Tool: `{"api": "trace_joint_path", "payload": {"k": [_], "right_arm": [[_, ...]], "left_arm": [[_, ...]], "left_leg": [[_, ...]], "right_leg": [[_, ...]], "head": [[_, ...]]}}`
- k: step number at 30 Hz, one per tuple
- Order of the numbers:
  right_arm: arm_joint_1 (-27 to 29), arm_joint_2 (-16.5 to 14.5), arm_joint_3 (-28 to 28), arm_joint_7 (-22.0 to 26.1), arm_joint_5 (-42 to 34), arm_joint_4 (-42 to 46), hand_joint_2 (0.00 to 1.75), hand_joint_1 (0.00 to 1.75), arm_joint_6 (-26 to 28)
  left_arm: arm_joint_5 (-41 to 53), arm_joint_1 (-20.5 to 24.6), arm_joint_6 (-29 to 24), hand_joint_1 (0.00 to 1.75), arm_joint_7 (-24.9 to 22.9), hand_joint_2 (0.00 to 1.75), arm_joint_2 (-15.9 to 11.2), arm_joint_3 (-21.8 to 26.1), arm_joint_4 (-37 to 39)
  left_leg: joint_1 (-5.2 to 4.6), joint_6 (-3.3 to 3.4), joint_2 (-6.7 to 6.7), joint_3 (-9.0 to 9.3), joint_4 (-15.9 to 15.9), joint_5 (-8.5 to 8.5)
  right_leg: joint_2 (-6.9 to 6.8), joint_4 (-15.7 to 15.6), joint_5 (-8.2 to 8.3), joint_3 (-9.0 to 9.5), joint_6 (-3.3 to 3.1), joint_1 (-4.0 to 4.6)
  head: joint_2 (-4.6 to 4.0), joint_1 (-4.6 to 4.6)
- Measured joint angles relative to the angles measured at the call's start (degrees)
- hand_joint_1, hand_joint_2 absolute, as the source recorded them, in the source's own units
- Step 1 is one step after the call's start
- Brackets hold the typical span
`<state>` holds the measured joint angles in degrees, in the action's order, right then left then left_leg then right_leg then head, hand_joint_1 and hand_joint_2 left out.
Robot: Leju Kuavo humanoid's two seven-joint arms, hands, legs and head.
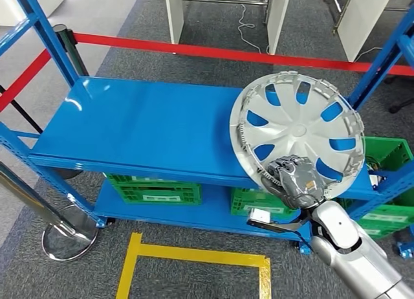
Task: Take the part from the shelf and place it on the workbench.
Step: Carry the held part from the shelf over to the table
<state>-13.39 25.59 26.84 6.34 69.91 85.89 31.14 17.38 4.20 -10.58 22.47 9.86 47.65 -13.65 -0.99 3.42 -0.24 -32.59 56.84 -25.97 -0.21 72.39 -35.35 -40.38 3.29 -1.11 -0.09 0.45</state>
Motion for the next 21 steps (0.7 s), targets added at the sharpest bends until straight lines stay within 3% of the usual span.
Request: {"api": "trace_joint_path", "payload": {"k": [1,2,4,6,8,10,11,13,15,16,17,18,20,21], "right_arm": [[0.1,0.0,0.0,0.0,0.0,-0.1,1.75,1.75,-0.1],[0.1,0.0,0.0,0.0,0.0,-0.1,1.75,1.75,-0.3],[0.1,0.1,0.0,0.0,-0.2,-0.2,1.75,1.75,-0.9],[0.0,0.2,0.0,0.0,-0.4,-0.2,1.75,1.75,-1.3],[-0.1,0.3,0.0,0.0,-0.5,-0.4,1.75,1.75,-1.5],[-0.1,0.3,0.0,0.1,-0.8,-0.6,1.75,1.75,-1.6],[-0.1,0.4,0.0,0.2,-1.4,-0.6,1.75,1.75,-1.6],[-0.1,0.5,-0.2,1.1,-3.7,-0.6,1.75,1.75,-1.7],[0.2,0.8,-0.7,2.3,-7.1,-0.6,1.75,1.75,-1.7],[0.4,1.0,-1.0,2.8,-8.5,-0.6,1.75,1.75,-1.7],[0.7,1.2,-1.4,3.3,-9.6,-0.6,1.75,1.75,-1.7],[0.9,1.3,-1.7,3.6,-10.2,-0.6,1.75,1.75,-1.7],[1.5,1.5,-2.1,4.0,-10.9,-0.4,1.75,1.75,-1.7],[1.6,1.6,-2.3,4.1,-11.0,-0.3,1.75,1.75,-1.7]], "left_arm": [[0.0,0.0,0.0,0.0,0.0,1.75,0.1,0.0,0.0],[0.0,0.0,0.0,0.0,0.0,1.75,0.1,0.0,0.0],[0.0,0.0,0.0,0.0,0.0,1.75,0.2,0.0,0.0],[0.0,0.1,0.0,0.0,0.0,1.75,0.2,0.0,0.0],[0.0,0.1,0.1,0.0,0.1,1.75,0.1,0.0,0.0],[0.0,-0.1,0.2,0.0,0.1,1.75,0.1,0.1,0.0],[0.1,-0.1,0.2,0.0,0.2,1.75,0.0,0.1,0.0],[0.2,0.0,0.2,0.0,0.1,1.75,0.0,0.1,0.0],[0.5,0.2,0.1,0.0,0.0,1.75,0.1,0.1,0.0],[0.6,0.3,0.0,0.0,0.0,1.75,0.1,0.1,0.0],[0.8,0.4,-0.1,0.0,-0.1,1.75,0.2,0.1,0.0],[0.9,0.5,-0.1,0.0,-0.1,1.75,0.2,0.1,0.0],[1.0,0.7,-0.2,0.0,-0.2,1.75,0.2,0.1,0.0],[1.1,0.8,-0.2,0.0,-0.2,1.75,0.2,0.1,0.0]], "left_leg": [[0.02,-0.08,0.01,-0.65,0.1,0.49],[0.08,-0.21,0.01,-1.29,0.2,0.95],[0.24,-0.65,-0.01,-2.57,0.7,1.68],[0.19,-1.26,-0.13,-3.79,1.6,2.26],[0.06,-1.77,-0.24,-4.52,2.0,3.05],[0.11,-2.29,-0.3,-5.1,2.3,3.24],[0.18,-2.64,-0.3,-5.6,3.1,2.02],[0.48,-3.38,-0.24,-7.11,8.2,-3.32],[0.81,-3.84,-0.21,-8.44,15.7,-8.22],[0.95,-3.94,-0.2,-8.37,18.3,-8.87],[1.05,-3.93,-0.2,-7.47,18.9,-8.27],[1.11,-3.8,-0.2,-5.67,17.5,-6.87],[1.01,-3.15,-0.2,0.1,10.0,-4.58],[0.88,-2.8,-0.2,3.04,5.6,-4.55]], "right_leg": [[0.0,1.7,-0.2,0.09,0.18,-0.04],[0.0,1.4,0.76,1.15,0.34,-0.1],[0.0,-5.0,3.65,5.98,0.67,-0.32],[0.2,-12.2,4.2,10.78,0.6,-0.27],[0.36,-14.4,3.7,12.01,-0.04,-0.03],[0.17,-14.3,4.37,10.89,-1.09,-0.13],[0.05,-14.2,4.88,10.3,-1.76,-0.2],[-0.16,-14.3,6.13,9.03,-2.69,-0.31],[-0.33,-14.2,7.39,7.52,-2.89,-0.24],[-0.43,-14.1,7.99,6.74,-2.87,-0.2],[-0.51,-14.1,8.58,5.98,-2.83,-0.16],[-0.53,-14.1,9.16,5.25,-2.76,-0.11],[-0.5,-14.1,10.22,4.16,-2.41,-0.03],[-0.51,-14.1,10.69,3.83,-2.11,0.01]], "head": [[0.0,-0.01],[0.0,0.01],[0.01,0.0],[0.01,0.05],[0.0,0.09],[0.01,0.08],[0.01,0.0],[0.0,-0.19],[0.0,-0.25],[0.0,-0.24],[0.0,-0.24],[0.01,-0.24],[0.01,-0.25],[0.01,-0.22]]}}
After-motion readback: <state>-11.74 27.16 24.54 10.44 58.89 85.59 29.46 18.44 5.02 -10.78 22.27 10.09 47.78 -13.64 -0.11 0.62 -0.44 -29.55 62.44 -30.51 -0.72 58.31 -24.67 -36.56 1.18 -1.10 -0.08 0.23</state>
